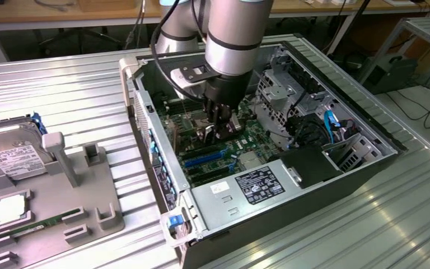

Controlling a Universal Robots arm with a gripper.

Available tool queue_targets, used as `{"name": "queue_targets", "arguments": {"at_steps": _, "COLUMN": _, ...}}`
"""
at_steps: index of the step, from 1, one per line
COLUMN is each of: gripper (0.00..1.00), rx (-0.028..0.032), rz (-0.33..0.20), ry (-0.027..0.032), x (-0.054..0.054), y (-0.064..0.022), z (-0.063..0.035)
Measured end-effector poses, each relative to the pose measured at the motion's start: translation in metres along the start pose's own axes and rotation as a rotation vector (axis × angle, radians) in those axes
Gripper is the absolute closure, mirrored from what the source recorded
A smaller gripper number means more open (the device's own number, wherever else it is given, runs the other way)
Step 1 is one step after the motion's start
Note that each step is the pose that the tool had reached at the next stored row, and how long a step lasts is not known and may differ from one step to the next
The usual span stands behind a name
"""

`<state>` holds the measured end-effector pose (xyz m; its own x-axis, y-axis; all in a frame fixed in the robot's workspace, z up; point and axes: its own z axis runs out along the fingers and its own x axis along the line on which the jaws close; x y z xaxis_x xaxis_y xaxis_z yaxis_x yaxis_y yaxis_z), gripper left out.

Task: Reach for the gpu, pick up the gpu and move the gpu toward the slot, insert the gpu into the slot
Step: 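Insert the gpu into the slot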

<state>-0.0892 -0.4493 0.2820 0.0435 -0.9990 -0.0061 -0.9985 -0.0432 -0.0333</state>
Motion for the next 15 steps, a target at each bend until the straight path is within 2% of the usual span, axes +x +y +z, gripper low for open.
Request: {"name": "queue_targets", "arguments": {"at_steps": 15, "gripper": 0.72, "rx": 0.0001, "rz": 0.0, "ry": 0.0, "x": 0.0048, "y": 0.0067, "z": 0.0103}}
